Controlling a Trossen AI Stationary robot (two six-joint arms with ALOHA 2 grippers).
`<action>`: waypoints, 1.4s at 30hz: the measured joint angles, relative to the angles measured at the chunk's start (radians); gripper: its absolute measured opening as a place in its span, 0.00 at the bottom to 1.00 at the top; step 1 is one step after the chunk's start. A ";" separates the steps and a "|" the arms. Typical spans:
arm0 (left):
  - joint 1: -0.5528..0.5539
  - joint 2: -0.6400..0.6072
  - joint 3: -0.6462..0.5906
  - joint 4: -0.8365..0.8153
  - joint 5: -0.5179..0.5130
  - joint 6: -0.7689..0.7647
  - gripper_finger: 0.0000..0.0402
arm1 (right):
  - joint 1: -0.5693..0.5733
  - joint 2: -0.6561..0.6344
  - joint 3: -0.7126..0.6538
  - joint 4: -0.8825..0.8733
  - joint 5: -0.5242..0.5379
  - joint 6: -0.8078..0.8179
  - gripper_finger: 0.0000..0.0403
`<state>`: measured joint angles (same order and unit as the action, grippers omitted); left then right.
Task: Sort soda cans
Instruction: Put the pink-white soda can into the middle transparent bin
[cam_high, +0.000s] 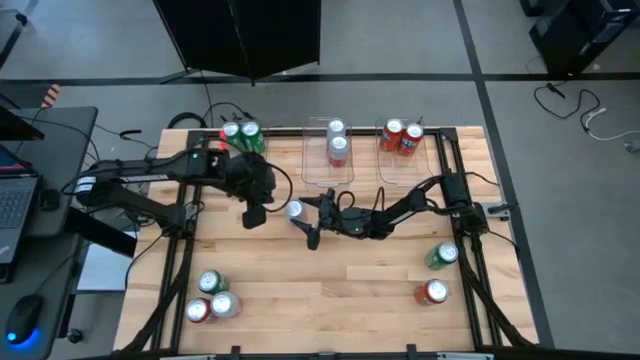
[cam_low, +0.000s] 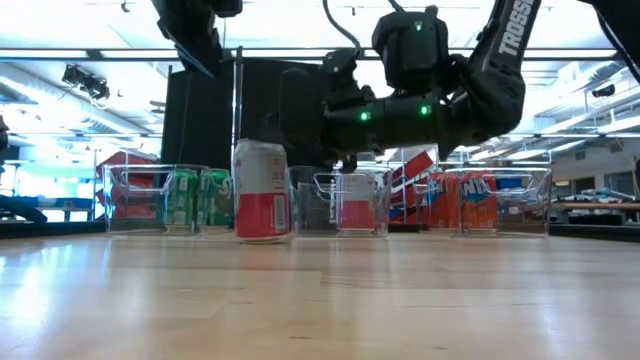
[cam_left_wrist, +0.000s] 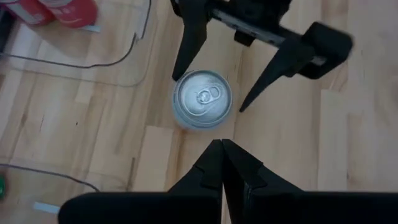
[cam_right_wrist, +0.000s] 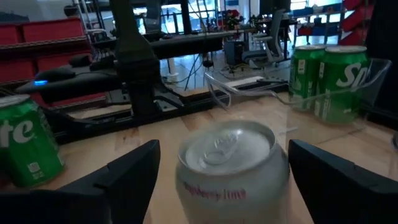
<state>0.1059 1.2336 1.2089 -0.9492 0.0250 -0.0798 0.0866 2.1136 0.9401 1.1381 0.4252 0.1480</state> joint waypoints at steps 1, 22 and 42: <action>0.000 0.010 0.007 -0.004 0.000 0.001 0.02 | 0.002 -0.015 0.000 -0.018 0.000 -0.002 0.84; -0.062 0.123 0.164 -0.146 -0.001 0.201 0.15 | 0.174 -0.507 0.000 -0.865 0.052 -0.036 0.85; -0.091 0.360 0.161 -0.094 -0.170 0.152 0.77 | 0.298 -0.603 0.000 -1.066 0.208 0.044 0.87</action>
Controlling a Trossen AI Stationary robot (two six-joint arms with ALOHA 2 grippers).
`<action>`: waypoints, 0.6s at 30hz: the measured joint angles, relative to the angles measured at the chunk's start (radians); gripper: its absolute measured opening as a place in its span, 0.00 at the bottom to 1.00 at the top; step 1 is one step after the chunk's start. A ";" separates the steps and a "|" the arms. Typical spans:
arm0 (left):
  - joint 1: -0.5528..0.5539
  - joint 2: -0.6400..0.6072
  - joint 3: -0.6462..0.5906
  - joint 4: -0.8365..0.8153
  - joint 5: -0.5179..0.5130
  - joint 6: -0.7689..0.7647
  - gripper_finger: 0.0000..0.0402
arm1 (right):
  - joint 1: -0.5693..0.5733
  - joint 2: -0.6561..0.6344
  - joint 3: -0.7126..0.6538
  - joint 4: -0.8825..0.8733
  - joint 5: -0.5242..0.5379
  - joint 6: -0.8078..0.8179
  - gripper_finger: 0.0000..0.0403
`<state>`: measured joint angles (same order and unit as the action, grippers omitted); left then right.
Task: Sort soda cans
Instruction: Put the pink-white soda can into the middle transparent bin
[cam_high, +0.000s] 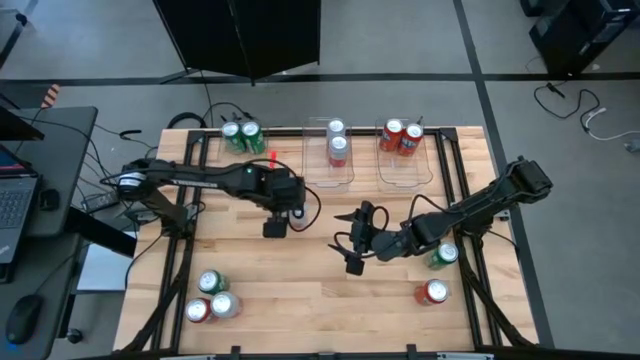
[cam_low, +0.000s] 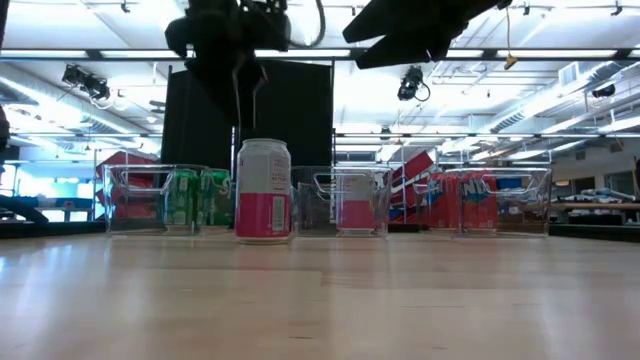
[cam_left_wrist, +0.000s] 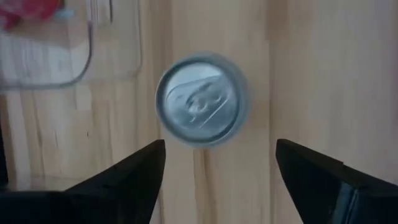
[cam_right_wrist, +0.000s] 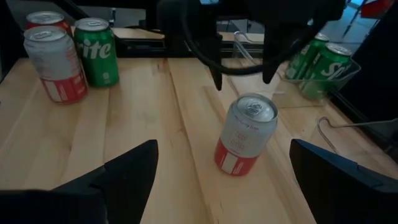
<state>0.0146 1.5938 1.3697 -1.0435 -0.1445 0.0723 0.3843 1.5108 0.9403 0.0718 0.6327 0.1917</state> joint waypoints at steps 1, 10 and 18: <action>0.003 0.008 0.000 -0.001 -0.014 -0.001 0.77 | 0.000 0.000 0.000 -0.001 0.000 0.000 0.86; 0.000 0.032 0.001 -0.039 -0.021 -0.181 0.70 | 0.000 0.000 0.000 -0.005 0.001 0.000 0.84; -0.023 0.033 0.001 -0.001 0.037 -0.142 0.68 | 0.000 0.000 0.000 0.000 0.002 0.000 0.84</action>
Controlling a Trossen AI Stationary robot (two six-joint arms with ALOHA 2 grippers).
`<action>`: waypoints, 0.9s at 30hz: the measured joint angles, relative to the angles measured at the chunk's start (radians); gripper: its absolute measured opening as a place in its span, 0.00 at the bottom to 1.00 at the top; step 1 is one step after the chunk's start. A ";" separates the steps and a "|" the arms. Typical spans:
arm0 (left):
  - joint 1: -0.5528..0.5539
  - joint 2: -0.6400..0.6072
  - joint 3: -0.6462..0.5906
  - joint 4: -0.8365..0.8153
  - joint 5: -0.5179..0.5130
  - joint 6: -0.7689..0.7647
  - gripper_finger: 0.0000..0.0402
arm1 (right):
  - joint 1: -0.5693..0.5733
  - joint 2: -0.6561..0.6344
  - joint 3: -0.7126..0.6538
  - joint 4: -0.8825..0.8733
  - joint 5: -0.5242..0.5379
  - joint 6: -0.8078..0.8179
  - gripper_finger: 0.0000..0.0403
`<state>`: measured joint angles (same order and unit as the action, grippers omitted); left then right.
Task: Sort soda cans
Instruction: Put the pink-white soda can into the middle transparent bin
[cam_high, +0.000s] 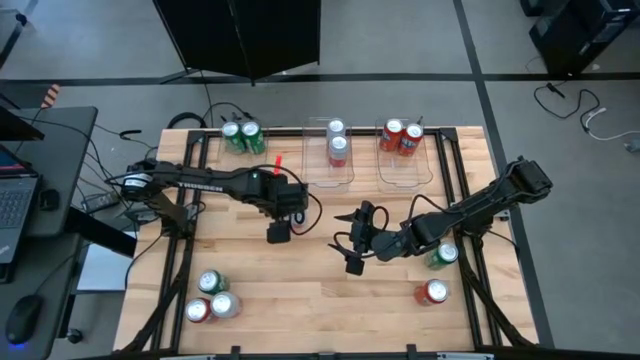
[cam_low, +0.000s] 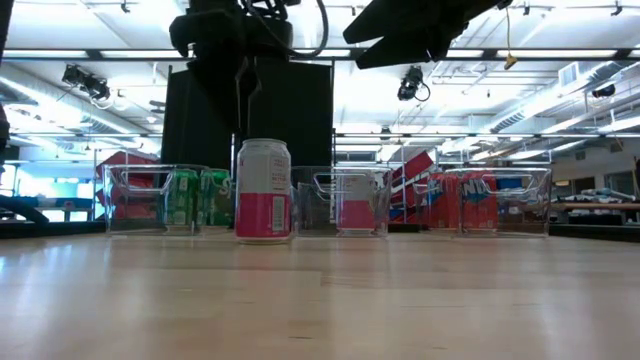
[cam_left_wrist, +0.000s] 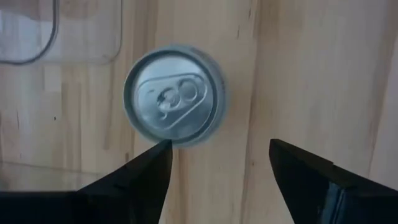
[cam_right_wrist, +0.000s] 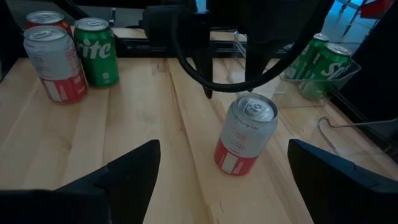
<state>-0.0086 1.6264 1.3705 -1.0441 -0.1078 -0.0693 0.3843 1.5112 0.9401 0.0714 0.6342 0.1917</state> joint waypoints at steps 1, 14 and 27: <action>0.001 0.000 0.000 0.006 -0.002 0.007 0.69 | 0.000 0.000 0.000 0.000 0.000 0.000 0.84; 0.118 0.000 0.000 0.077 0.087 0.010 0.82 | 0.000 0.000 0.000 -0.006 0.000 0.000 0.84; 0.142 0.080 0.000 0.085 0.149 0.017 0.83 | 0.000 0.001 0.000 -0.021 0.000 0.012 0.84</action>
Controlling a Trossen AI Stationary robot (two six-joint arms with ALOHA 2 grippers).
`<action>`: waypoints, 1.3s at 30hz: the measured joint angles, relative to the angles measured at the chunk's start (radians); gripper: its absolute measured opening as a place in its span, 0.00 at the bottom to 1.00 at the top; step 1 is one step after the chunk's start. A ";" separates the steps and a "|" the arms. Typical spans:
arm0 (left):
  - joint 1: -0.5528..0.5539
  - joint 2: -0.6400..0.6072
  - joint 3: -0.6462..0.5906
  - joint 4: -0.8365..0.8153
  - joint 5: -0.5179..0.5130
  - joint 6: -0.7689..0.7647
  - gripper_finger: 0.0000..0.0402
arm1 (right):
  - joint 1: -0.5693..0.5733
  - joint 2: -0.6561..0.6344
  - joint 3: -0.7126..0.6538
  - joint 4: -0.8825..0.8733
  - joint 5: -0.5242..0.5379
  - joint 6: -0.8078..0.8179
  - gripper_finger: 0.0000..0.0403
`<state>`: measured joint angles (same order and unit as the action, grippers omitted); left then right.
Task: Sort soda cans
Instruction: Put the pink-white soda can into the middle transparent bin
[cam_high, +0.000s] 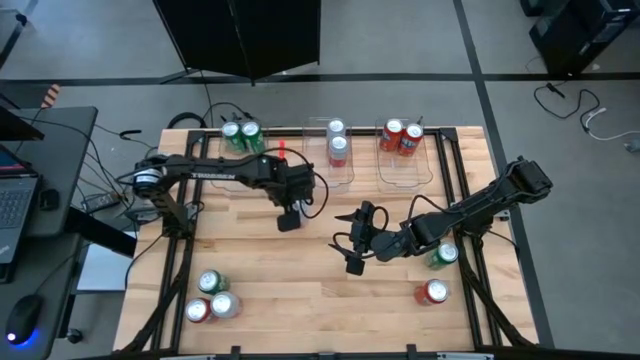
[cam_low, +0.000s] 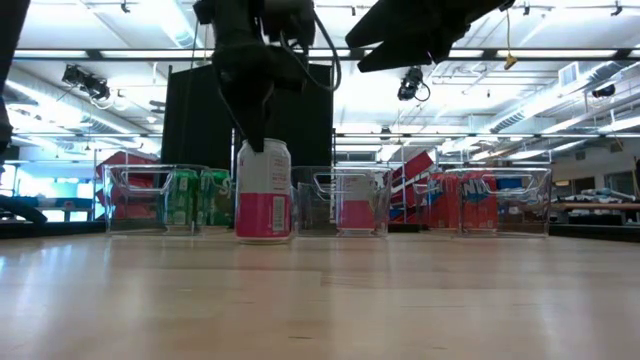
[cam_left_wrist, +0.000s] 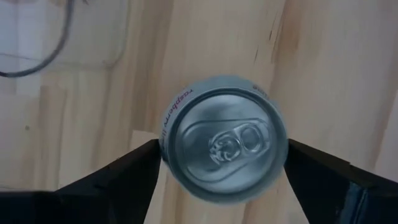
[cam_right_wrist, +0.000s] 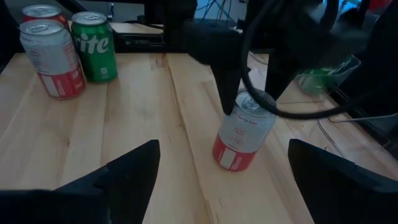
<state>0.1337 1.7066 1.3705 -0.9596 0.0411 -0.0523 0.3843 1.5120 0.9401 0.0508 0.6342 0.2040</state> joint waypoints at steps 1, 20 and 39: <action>0.000 0.011 0.001 0.003 0.002 0.007 0.83 | 0.000 0.000 0.000 -0.001 0.000 0.002 0.84; 0.018 0.003 0.174 -0.116 -0.016 0.075 0.63 | 0.000 0.000 0.000 -0.002 0.000 0.003 0.79; 0.315 0.001 0.454 -0.181 -0.033 0.455 0.63 | 0.000 0.000 0.000 -0.003 -0.007 0.003 0.76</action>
<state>0.4486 1.7073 1.8248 -1.1405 0.0079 0.4023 0.3843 1.5120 0.9401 0.0479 0.6273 0.2073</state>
